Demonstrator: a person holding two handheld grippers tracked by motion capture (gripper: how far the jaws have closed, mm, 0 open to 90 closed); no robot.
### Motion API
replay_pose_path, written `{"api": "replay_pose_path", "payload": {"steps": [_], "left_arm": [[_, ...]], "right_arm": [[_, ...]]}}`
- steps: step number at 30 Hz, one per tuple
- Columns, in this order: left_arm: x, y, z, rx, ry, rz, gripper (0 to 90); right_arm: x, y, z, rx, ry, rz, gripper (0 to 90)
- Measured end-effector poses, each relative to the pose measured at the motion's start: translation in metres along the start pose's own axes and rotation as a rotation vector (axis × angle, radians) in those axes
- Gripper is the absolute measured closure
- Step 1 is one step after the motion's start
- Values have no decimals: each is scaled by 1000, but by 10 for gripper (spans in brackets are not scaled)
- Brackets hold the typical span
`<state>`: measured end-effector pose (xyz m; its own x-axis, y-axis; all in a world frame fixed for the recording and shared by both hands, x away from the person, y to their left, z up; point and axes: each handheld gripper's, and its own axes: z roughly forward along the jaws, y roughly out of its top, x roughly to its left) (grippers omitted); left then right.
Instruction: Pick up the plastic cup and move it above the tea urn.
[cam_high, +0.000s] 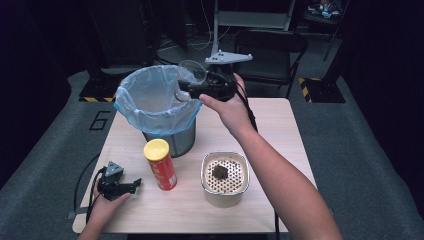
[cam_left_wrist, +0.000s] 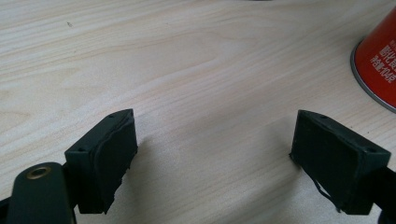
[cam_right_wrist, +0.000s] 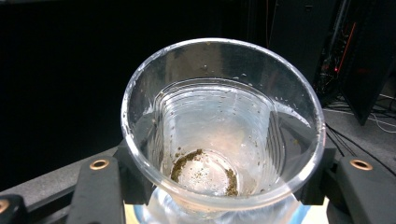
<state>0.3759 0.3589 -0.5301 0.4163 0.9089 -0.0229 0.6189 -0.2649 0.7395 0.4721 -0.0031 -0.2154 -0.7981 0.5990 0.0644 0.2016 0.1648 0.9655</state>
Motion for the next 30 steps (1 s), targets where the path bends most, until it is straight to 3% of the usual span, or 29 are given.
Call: {"api": "replay_pose_path", "payload": {"steps": [9, 12, 23, 26, 30], "left_arm": [[1, 0, 1, -7, -6, -4, 140], [1, 1, 0, 7, 2, 13, 140], [1, 1, 0, 6, 1, 9, 138], [1, 1, 0, 3, 2, 11, 138], [1, 1, 0, 4, 2, 11, 138]], "right_arm": [[4, -1, 43, 32, -16, -17, 356], [4, -6, 60, 49, -32, -30, 357], [1, -15, 92, 80, -98, -24, 350], [2, -15, 98, 92, -84, 18, 350], [5, -12, 110, 121, -112, -4, 350]]}}
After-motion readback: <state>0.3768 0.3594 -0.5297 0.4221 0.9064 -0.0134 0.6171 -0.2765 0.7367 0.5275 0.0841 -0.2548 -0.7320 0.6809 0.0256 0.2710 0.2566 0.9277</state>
